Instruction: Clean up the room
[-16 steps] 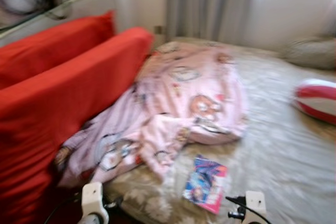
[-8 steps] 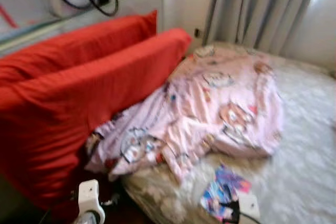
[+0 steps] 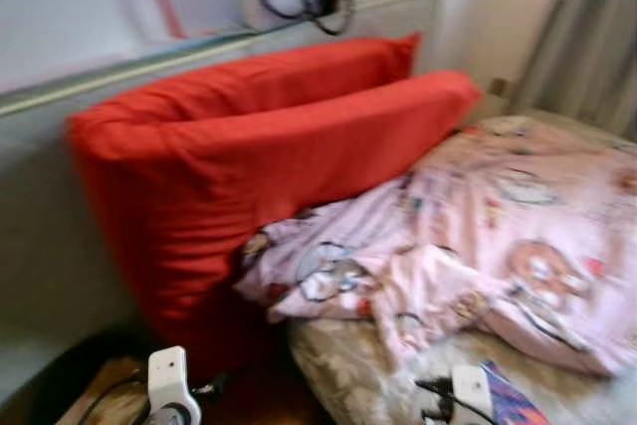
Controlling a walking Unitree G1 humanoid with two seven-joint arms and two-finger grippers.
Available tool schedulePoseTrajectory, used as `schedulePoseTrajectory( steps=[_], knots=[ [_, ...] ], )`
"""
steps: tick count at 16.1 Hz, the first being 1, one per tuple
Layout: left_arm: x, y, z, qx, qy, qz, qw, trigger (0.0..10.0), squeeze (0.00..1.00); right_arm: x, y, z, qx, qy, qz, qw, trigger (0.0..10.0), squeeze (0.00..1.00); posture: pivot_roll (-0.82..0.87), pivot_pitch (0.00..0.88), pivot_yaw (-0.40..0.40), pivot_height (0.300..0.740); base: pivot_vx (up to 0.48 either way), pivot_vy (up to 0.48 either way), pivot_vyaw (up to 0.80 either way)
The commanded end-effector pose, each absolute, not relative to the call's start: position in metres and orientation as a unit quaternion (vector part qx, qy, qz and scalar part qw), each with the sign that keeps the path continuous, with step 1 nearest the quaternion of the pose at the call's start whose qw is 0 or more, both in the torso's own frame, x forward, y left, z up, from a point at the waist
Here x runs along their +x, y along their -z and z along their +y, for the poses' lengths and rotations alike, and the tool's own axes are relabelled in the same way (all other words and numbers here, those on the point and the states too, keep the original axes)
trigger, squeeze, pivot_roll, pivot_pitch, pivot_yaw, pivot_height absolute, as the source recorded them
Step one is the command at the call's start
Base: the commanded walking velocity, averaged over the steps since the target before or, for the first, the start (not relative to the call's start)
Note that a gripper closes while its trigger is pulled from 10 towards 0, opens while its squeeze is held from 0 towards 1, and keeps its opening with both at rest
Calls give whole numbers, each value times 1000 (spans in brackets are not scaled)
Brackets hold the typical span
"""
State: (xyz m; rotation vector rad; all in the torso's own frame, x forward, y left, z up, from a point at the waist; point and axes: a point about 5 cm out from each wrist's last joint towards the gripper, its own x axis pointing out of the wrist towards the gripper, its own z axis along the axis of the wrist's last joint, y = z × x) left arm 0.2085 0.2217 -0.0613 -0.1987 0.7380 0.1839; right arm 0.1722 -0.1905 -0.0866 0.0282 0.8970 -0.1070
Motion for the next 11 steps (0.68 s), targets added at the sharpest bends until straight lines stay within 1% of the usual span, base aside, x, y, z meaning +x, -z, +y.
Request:
schedulePoseTrajectory(
  steps=[1, 11],
  knots=[
    [204, 64, 223, -95, -93, 372, 919, 10000, 0, 172, 87, -191, 13, 52, 438, 897, 10000, 0, 29, 0, -41, 740, 0, 0, 800],
    [206, 64, 221, -99, -96, 372, 918, 10000, 0, 173, 87, -190, 14, 49, 438, 898, 10000, 0, 32, 11, -41, 740, 0, 0, 799]
  ],
)
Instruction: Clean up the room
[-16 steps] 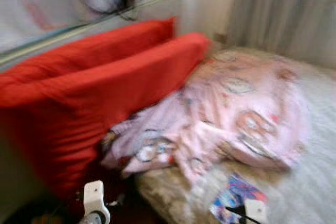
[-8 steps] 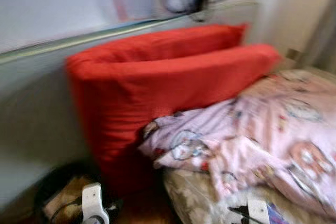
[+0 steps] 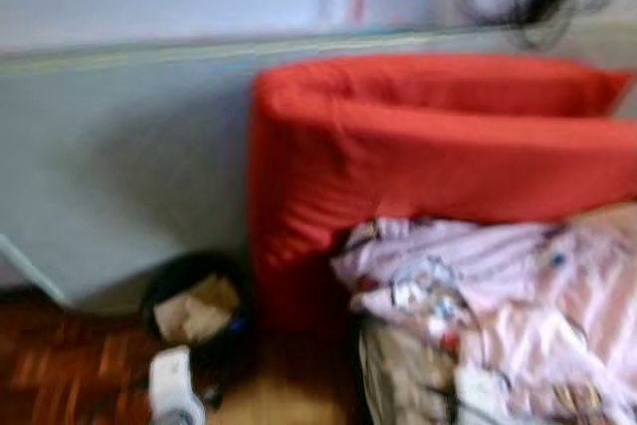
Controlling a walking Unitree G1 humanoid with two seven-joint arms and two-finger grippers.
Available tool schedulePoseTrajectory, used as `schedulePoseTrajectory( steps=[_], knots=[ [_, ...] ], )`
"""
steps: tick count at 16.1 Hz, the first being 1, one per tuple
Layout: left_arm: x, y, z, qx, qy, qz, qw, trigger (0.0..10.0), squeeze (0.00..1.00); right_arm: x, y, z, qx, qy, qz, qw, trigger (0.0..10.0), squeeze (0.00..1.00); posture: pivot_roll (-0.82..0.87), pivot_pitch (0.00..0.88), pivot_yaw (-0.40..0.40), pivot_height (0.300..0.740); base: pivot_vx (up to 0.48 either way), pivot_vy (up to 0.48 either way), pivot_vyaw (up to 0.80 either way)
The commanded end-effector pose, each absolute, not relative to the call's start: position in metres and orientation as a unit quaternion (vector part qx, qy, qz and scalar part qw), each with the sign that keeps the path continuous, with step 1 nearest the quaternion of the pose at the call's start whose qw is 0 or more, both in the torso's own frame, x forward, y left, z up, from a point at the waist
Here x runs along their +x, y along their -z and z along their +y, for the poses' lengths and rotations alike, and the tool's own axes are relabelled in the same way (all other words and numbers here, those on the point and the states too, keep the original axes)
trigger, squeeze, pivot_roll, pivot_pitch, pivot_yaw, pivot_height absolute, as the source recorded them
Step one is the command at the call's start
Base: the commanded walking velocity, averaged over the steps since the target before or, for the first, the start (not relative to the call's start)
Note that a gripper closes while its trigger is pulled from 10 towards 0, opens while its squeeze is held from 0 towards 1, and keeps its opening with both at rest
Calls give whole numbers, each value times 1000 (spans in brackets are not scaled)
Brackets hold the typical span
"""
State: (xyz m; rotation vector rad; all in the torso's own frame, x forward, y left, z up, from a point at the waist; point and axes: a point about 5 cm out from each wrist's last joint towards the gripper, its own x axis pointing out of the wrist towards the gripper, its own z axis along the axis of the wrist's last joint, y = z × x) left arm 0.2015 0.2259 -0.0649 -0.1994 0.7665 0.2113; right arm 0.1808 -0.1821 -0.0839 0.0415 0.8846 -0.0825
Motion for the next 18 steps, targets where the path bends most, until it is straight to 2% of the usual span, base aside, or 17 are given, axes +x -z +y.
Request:
schedulePoseTrajectory(
  steps=[1, 2, 18],
  knots=[
    [205, 64, 221, -99, -97, 372, 918, 10000, 0, 173, 87, -190, 15, 49, 437, 898, 10000, 0, 32, 14, -40, 740, 0, 0, 800],
    [205, 64, 222, -99, -97, 372, 918, 10000, 0, 173, 87, -190, 17, 50, 437, 898, 10000, 0, 32, 14, -40, 740, 0, 0, 800],
    [199, 69, 219, -106, -94, 388, 911, 10000, 0, 172, 88, -187, 28, 58, 440, 895, 10000, 0, 25, 0, -30, 740, 0, 0, 0]
  ],
)
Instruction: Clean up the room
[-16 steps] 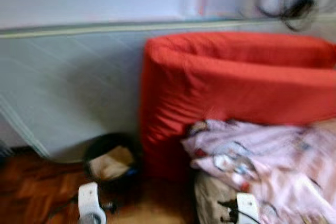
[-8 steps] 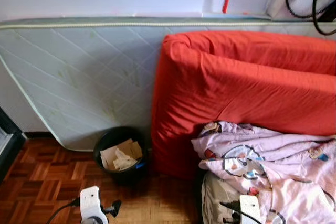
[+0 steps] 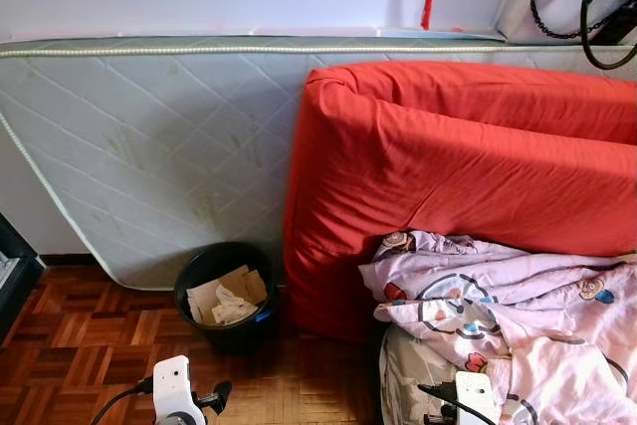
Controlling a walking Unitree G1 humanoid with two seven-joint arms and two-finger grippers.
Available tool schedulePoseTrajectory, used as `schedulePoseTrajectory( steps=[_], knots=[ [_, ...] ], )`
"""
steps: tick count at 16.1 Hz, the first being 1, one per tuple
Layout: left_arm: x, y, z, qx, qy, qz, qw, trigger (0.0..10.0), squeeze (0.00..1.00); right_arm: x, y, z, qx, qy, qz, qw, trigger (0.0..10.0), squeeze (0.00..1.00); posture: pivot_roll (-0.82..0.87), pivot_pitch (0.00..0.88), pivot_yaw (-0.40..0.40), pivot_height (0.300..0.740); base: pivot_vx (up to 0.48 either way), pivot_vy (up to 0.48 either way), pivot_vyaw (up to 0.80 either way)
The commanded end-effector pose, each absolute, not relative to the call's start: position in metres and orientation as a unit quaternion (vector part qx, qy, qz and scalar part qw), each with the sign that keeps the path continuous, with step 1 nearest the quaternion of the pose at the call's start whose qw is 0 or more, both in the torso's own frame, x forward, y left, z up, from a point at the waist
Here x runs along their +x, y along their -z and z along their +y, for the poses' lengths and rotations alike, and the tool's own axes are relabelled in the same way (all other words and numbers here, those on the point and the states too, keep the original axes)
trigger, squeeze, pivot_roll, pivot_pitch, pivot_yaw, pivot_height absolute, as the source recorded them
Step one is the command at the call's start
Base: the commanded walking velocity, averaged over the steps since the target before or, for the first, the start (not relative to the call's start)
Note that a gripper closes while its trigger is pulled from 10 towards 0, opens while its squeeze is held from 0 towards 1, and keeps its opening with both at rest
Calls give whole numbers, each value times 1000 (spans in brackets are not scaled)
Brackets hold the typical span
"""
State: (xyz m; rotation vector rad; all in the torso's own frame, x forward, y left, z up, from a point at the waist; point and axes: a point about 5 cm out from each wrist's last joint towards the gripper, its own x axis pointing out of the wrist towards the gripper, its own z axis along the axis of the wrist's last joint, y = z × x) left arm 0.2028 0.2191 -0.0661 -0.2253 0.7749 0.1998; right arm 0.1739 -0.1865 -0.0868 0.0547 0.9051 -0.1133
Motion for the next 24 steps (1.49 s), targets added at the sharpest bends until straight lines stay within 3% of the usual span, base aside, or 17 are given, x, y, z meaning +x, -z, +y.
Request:
schedulePoseTrajectory(
  steps=[1, 4, 24],
  knots=[
    [198, 69, 218, -106, -93, 388, 911, 10000, 0, 171, 88, -187, 27, 57, 442, 895, 10000, 0, 24, 0, -30, 740, 0, 0, 0],
    [199, 69, 217, -108, -92, 388, 911, 10000, 0, 171, 88, -186, 28, 55, 442, 895, 10000, 0, 26, 0, -31, 740, 0, 0, 0],
    [199, 70, 213, -103, -81, 395, 909, 10000, 0, 173, 87, -188, 32, 76, 433, 897, 10000, 0, -1, 0, -5, 740, 0, 310, 0]
  ],
)
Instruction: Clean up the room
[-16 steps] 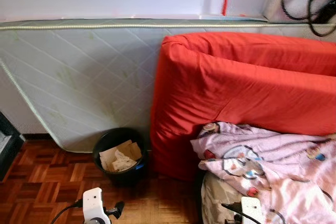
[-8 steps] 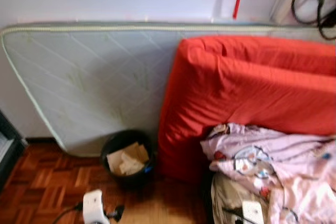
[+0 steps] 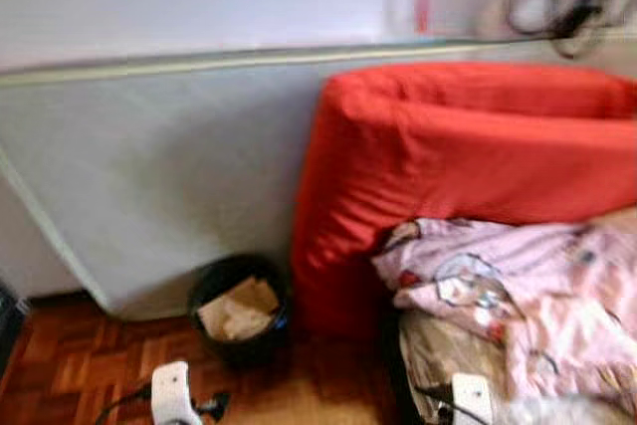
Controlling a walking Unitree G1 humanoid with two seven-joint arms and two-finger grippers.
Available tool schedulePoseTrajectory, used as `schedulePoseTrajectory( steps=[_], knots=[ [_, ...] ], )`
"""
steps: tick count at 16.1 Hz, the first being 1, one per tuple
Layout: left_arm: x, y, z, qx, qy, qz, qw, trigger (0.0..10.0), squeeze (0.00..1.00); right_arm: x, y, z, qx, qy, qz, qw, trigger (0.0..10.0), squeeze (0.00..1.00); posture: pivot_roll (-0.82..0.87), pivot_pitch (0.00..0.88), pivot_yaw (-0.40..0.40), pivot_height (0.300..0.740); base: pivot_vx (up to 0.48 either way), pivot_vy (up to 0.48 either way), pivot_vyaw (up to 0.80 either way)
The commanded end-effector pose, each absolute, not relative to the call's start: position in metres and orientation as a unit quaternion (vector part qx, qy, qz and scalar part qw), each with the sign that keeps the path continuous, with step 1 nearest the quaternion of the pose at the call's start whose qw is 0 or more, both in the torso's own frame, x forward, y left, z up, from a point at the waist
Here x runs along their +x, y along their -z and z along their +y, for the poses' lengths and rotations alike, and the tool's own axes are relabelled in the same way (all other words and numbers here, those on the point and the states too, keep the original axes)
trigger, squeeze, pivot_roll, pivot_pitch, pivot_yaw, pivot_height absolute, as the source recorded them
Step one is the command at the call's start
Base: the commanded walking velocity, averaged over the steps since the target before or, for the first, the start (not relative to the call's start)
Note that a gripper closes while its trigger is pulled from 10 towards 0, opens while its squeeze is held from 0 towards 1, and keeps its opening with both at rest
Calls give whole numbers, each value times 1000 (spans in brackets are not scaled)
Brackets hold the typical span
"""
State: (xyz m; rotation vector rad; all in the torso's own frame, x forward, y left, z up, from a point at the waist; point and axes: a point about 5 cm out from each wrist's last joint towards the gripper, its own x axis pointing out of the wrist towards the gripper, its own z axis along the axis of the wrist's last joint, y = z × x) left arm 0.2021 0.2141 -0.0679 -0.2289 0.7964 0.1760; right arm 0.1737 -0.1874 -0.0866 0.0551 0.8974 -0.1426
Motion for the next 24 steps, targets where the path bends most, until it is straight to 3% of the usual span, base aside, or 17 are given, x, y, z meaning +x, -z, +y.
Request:
schedulePoseTrajectory(
  steps=[1, 24],
  knots=[
    [200, 70, 213, -103, -81, 394, 910, 10000, 0, 174, 86, -188, 33, 77, 432, 898, 10000, 0, -1, 0, -4, 740, 0, 315, 0],
    [204, 67, 213, -103, -81, 389, 912, 10000, 0, 175, 87, -183, 39, 68, 435, 897, 10000, 0, 9, 0, -7, 740, 0, 316, 0]
  ],
)
